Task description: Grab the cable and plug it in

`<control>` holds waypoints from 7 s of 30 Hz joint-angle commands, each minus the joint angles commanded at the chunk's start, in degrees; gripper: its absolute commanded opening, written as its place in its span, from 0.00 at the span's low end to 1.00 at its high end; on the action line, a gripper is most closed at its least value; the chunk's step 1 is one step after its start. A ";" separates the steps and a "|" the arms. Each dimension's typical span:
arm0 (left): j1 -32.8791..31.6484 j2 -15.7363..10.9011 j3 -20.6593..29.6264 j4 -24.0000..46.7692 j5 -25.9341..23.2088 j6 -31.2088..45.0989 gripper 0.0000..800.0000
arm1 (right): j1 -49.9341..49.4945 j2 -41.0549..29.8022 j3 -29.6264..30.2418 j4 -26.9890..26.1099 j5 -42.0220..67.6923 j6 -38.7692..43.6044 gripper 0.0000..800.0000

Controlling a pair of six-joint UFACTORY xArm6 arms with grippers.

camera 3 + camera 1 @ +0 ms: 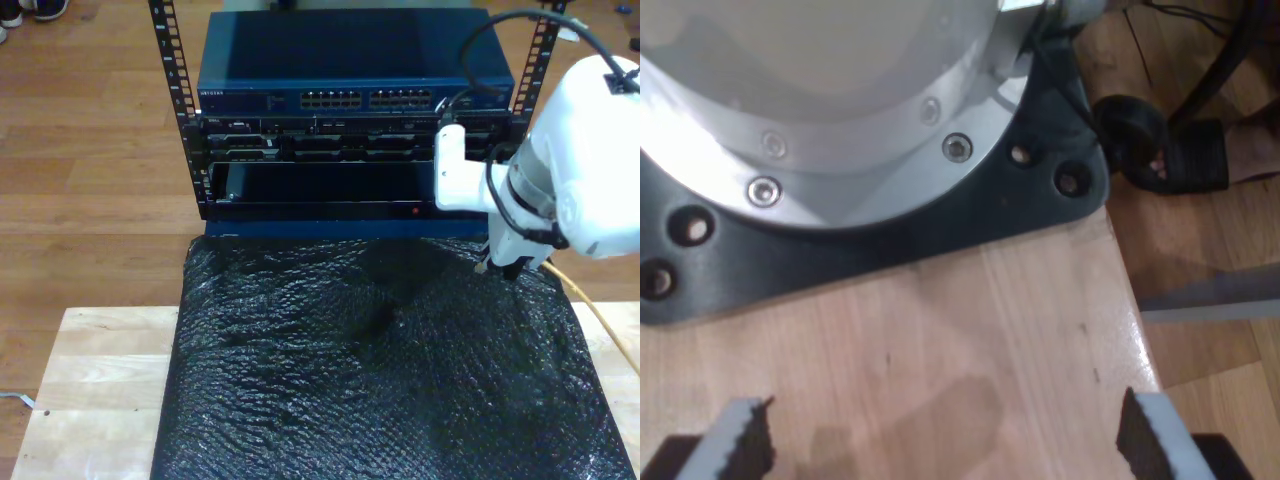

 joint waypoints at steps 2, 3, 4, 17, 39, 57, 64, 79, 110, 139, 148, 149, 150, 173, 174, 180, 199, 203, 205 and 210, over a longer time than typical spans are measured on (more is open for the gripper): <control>0.00 0.00 0.00 0.00 0.00 0.00 1.00 | 0.00 0.18 1.58 -0.44 -6.07 0.44 0.00; 0.00 0.00 0.00 0.00 0.00 0.00 1.00 | -0.09 0.26 1.67 -0.53 -8.79 0.53 0.00; 0.00 0.00 0.00 0.00 0.00 0.00 1.00 | -0.18 0.44 1.58 -0.44 -10.73 0.62 0.00; 0.00 0.00 0.00 0.00 0.00 0.00 1.00 | -0.70 3.08 0.09 -6.42 -25.67 0.44 0.00; 0.00 0.00 0.00 0.00 0.00 0.00 1.00 | -3.43 7.91 -3.16 -9.14 -41.58 0.18 0.00; 0.00 0.00 0.00 0.09 0.00 0.00 1.00 | 0.79 5.45 0.44 -12.92 -47.91 -0.26 0.00; 0.00 0.00 0.00 0.09 0.00 0.00 1.00 | 0.62 5.45 1.76 -12.84 -48.00 0.09 0.00; 0.00 0.00 0.00 0.00 0.00 0.00 1.00 | 0.62 8.26 1.49 -13.54 -50.90 0.00 0.00; 0.00 0.00 0.00 0.00 0.00 0.00 1.00 | -2.11 22.33 -1.58 -8.70 -75.78 0.70 0.00; 0.00 0.00 0.00 0.00 0.00 0.00 1.00 | 1.32 38.33 -6.68 5.71 -101.36 -14.51 0.00; 0.00 0.00 0.00 0.00 0.00 0.00 1.00 | 5.80 44.22 -13.01 16.70 -105.05 -18.81 0.00; 0.00 0.00 0.00 0.00 0.00 0.00 1.00 | 5.98 44.57 -13.45 17.32 -105.49 -19.34 0.00; 0.00 0.00 0.00 0.00 0.00 0.00 1.00 | 6.24 44.92 -13.80 18.37 -106.02 -20.13 0.00; 0.00 0.00 0.00 0.00 0.00 0.00 1.00 | 12.04 51.16 -16.97 34.11 -115.08 -26.11 0.00; 0.00 0.00 0.00 0.00 0.00 0.00 1.00 | 12.40 51.60 -17.49 34.64 -115.16 -26.11 0.00; 0.00 0.00 0.00 0.00 0.00 0.00 1.00 | 12.57 53.10 -19.08 35.43 -115.25 -26.90 0.00; 0.00 0.00 0.00 0.00 0.00 0.00 1.00 | 12.66 56.44 -23.30 38.42 -115.60 -32.00 0.00; 0.00 0.00 0.00 0.00 0.00 0.00 1.00 | 12.75 56.44 -23.30 38.42 -115.52 -32.00 0.00; 0.00 0.00 0.00 0.00 0.00 0.00 1.00 | 12.75 56.44 -23.30 38.42 -115.52 -31.91 0.00; 0.00 0.00 0.00 0.00 0.00 0.00 1.00 | 12.84 56.44 -23.38 38.33 -115.52 -31.91 0.00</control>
